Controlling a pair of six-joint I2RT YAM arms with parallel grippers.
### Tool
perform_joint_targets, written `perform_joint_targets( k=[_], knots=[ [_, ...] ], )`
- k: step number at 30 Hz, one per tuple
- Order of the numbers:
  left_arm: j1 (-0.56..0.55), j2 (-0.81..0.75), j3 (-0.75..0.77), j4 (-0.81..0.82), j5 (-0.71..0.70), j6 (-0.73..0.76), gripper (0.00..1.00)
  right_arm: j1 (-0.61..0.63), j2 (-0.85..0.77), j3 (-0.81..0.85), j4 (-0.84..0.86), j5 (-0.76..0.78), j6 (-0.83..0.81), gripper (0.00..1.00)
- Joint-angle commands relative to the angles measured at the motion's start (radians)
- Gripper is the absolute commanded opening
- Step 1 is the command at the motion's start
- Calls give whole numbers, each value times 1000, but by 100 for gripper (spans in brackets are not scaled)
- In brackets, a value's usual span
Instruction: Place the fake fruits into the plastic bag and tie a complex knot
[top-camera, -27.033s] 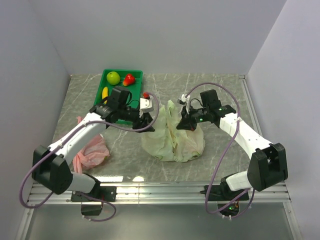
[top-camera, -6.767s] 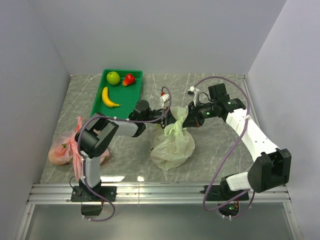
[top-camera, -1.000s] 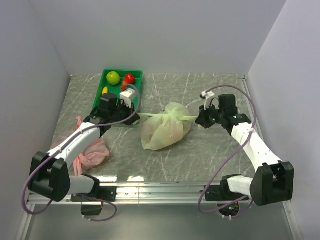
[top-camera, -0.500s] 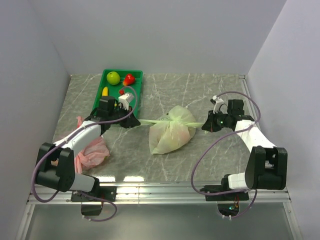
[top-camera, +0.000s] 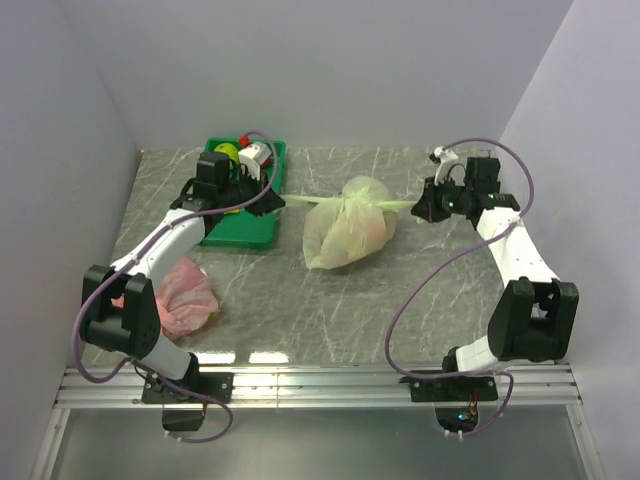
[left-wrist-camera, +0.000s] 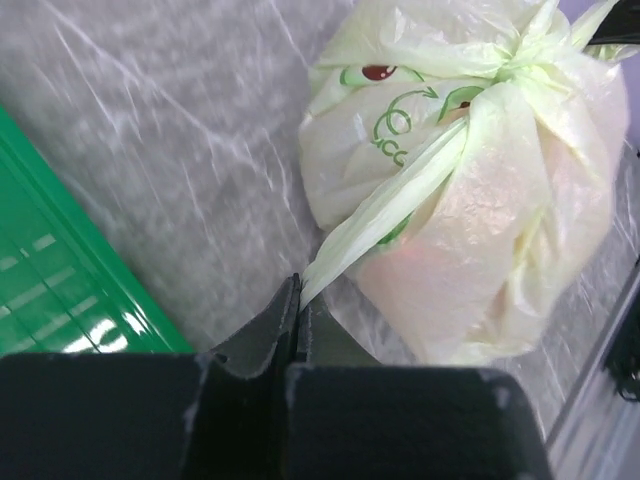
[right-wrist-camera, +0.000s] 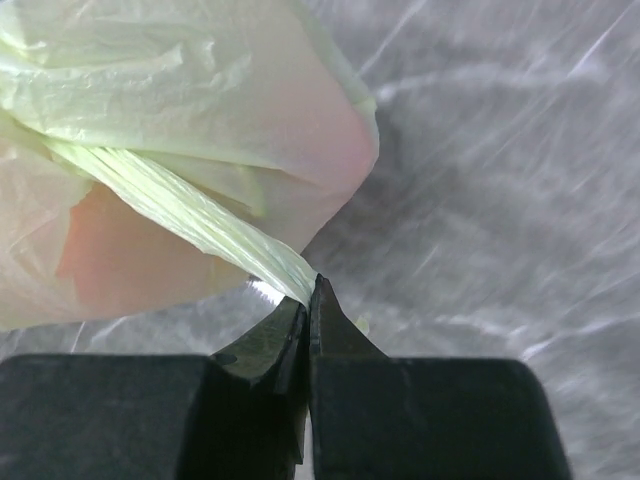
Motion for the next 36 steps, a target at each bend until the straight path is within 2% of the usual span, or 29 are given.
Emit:
perform_joint_targets(
  k=[1, 9, 13, 18, 24, 25, 26, 27, 28, 29, 31, 32, 34, 35, 36],
  knots=[
    [100, 26, 66, 0, -212, 42, 0, -58, 62, 77, -1, 267, -67, 0],
    [16, 129, -24, 80, -248, 76, 1, 0, 243, 75, 42, 262, -25, 0],
    [5, 135, -64, 86, -255, 71, 1, 16, 224, -4, 99, 279, -8, 0],
    [5, 112, -83, 60, -265, 94, 1, 16, 181, -35, 82, 279, -15, 0],
    [5, 46, -121, 9, -213, 110, 1, 14, 115, -75, 44, 281, -55, 0],
    [5, 37, -129, 8, -202, 148, 0, 16, 118, -84, 36, 278, -61, 0],
    [5, 32, -130, 0, -191, 157, 2, 19, 128, -80, 24, 256, -64, 5],
    [5, 35, -115, -7, -182, 166, 11, 19, 156, -69, 13, 244, -64, 17],
    [5, 43, -100, -21, -154, 169, 23, 22, 168, -39, -14, 232, -60, 44],
    [5, 57, -78, -46, -150, 166, 43, 22, 177, -20, -25, 213, -52, 55],
    [7, 62, -11, -78, -147, 142, 57, 20, 165, 15, -45, 204, -38, 72],
    [8, 54, 11, -90, -153, 139, 69, 20, 150, 22, -50, 202, -41, 75],
    [17, 33, 54, -127, -134, 145, 83, 20, 96, 29, -65, 210, -58, 79],
    [20, 13, 67, -144, -134, 149, 95, 19, 79, 29, -71, 212, -64, 80],
    [25, 0, 90, -168, -136, 145, 99, 14, 41, 29, -78, 212, -75, 82]
  ],
)
